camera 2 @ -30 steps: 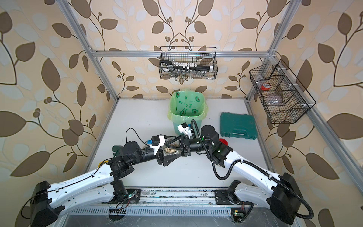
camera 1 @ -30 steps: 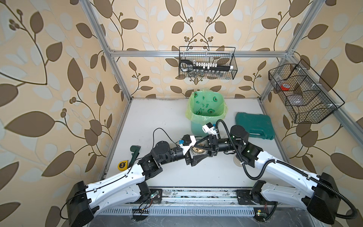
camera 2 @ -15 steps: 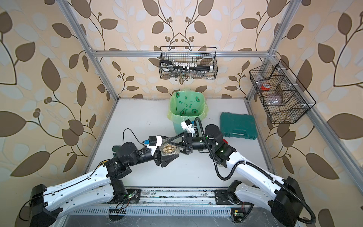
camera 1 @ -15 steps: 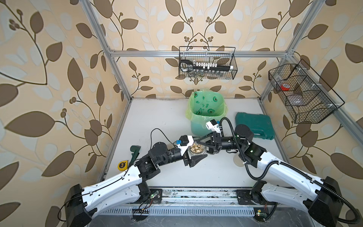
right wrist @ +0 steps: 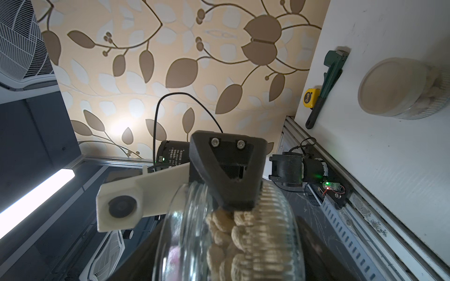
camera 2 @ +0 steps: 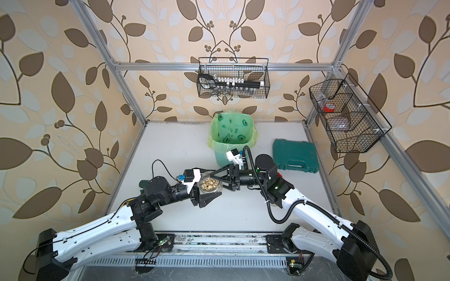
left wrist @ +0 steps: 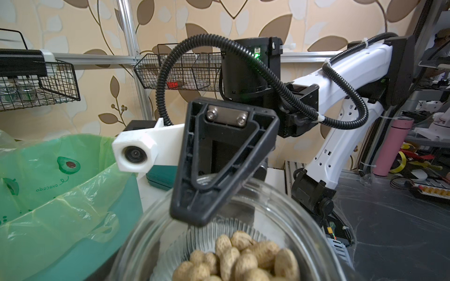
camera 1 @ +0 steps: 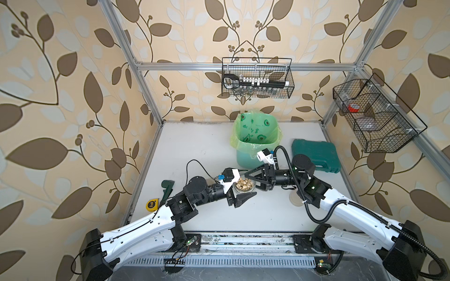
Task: Empty moldy peanuts from jars
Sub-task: Pour the moldy peanuts from the jar into the trash bin.
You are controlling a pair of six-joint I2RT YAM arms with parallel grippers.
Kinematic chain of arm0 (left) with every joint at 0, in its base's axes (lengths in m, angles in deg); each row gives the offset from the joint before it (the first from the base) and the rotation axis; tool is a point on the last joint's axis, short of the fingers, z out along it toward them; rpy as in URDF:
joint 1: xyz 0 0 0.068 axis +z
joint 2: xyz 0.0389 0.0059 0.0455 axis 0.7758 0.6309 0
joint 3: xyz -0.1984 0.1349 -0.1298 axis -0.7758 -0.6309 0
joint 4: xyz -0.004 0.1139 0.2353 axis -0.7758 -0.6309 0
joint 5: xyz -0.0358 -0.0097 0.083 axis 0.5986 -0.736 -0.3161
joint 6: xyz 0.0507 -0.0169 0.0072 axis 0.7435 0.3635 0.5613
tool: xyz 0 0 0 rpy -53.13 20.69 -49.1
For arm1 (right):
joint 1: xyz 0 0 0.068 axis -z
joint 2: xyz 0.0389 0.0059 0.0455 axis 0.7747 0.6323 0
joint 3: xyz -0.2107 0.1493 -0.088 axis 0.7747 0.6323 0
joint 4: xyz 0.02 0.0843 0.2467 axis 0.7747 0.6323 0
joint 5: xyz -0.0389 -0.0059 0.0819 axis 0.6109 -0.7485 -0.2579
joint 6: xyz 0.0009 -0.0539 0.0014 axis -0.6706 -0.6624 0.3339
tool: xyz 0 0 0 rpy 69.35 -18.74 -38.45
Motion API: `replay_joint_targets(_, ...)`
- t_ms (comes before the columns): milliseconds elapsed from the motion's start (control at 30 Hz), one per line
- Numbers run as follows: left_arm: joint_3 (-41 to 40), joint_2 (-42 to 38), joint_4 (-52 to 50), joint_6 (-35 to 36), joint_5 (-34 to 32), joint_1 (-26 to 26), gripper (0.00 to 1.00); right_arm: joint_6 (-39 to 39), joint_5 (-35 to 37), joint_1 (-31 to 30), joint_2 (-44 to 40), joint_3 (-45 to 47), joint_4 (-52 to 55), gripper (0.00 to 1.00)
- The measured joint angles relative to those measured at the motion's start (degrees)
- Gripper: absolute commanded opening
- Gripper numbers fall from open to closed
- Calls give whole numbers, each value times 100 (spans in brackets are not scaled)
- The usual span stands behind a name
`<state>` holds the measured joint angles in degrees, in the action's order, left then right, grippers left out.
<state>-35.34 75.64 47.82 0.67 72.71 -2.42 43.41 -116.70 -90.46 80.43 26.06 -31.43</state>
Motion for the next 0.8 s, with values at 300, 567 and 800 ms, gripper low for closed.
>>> replay_joint_targets(300, 0, 28, -63, -94, -2, 0, 24, -339, 13, -55, -11, -2, 116, 77)
replay_joint_targets(567, 0, 37, -155, 72, 2, 0, 26, -251, 72, -70, -11, -2, 319, 36)
replay_joint_targets(800, 0, 48, -155, 90, -39, 0, 83, -229, 138, -70, -13, -2, 321, 0)
